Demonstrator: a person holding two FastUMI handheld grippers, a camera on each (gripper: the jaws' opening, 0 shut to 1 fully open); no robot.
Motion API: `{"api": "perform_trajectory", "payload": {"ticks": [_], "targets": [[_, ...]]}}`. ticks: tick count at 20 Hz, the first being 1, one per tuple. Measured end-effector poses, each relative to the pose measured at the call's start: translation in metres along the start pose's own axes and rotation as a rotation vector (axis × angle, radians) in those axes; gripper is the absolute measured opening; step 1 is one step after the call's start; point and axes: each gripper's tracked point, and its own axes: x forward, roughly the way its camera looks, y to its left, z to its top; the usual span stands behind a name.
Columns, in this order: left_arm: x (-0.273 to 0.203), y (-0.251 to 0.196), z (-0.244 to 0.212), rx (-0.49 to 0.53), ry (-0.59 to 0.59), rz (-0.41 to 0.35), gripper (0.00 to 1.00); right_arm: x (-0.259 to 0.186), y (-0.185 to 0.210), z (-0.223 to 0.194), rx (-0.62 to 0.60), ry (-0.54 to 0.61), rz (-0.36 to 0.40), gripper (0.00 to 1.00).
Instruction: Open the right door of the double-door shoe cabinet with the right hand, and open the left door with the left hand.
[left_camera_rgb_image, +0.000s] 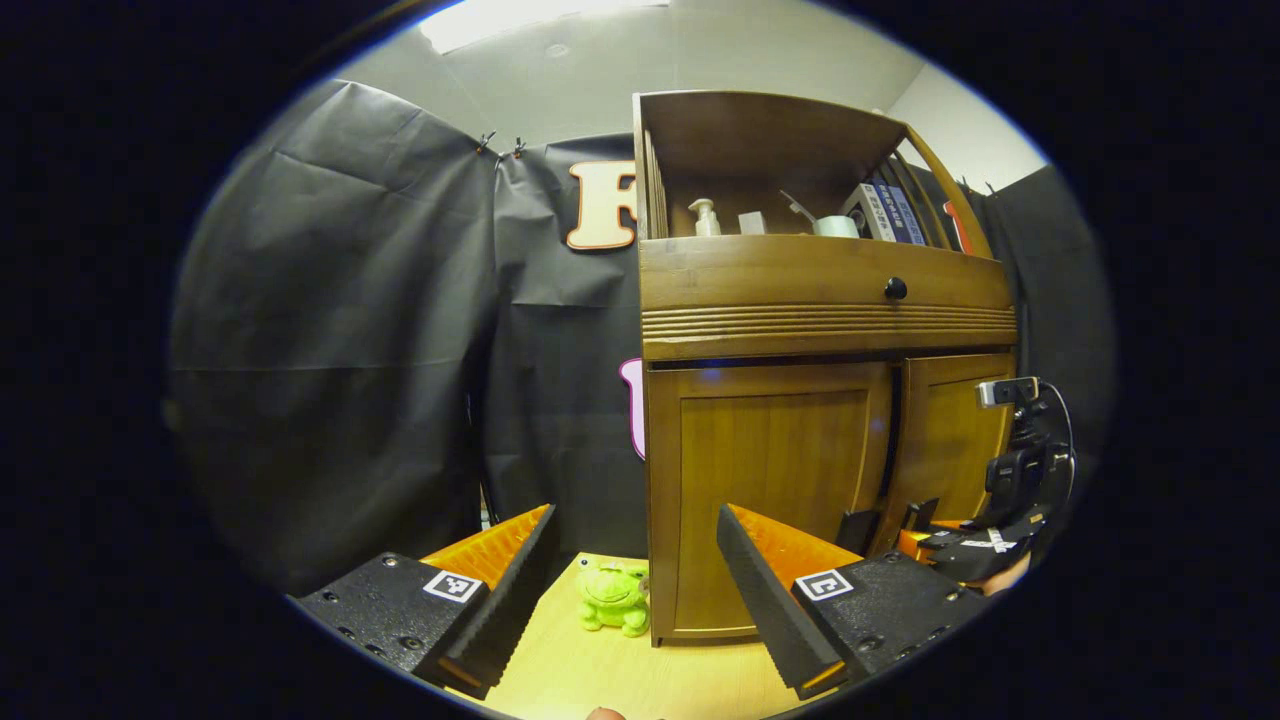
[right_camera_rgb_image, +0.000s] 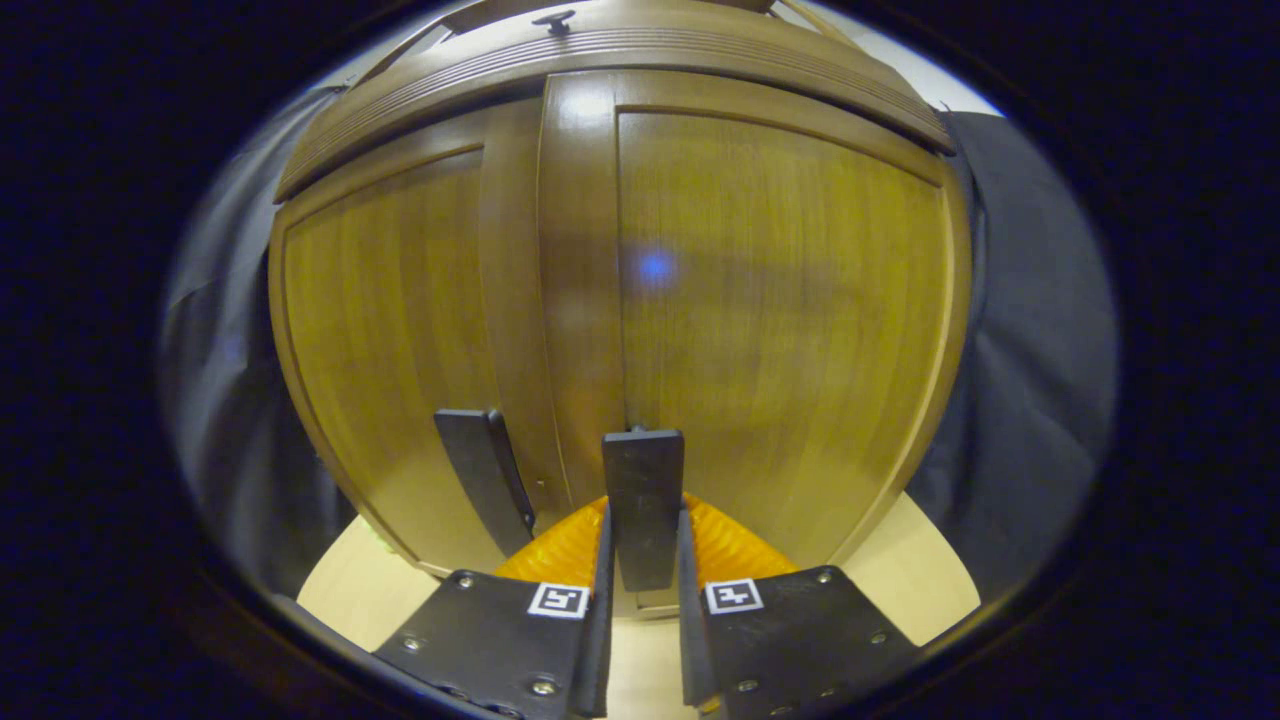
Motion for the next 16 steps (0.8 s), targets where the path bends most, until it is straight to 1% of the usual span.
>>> {"api": "perform_trajectory", "payload": {"ticks": [4, 9, 10, 14, 15, 16], "targets": [[-0.003, -0.002, -0.002, 0.008, 0.002, -0.015, 0.98, 0.004, -0.003, -0.005, 0.011, 0.007, -0.001, 0.28], [-0.005, -0.023, -0.003, 0.006, 0.006, -0.074, 0.97, 0.006, -0.007, -0.005, 0.047, 0.019, -0.017, 0.28], [-0.005, -0.031, -0.003, 0.007, 0.003, -0.092, 0.98, 0.006, -0.009, -0.004, 0.062, 0.023, -0.019, 0.28], [-0.007, -0.068, -0.001, 0.027, -0.004, -0.183, 0.97, 0.005, -0.019, -0.001, 0.122, 0.026, -0.031, 0.28], [-0.007, -0.078, 0.0, 0.033, -0.006, -0.208, 0.97, 0.005, -0.019, -0.001, 0.135, 0.03, -0.025, 0.24], [-0.007, -0.09, 0.0, 0.04, -0.008, -0.234, 0.98, 0.004, -0.019, 0.003, 0.139, 0.031, -0.024, 0.23]]}}
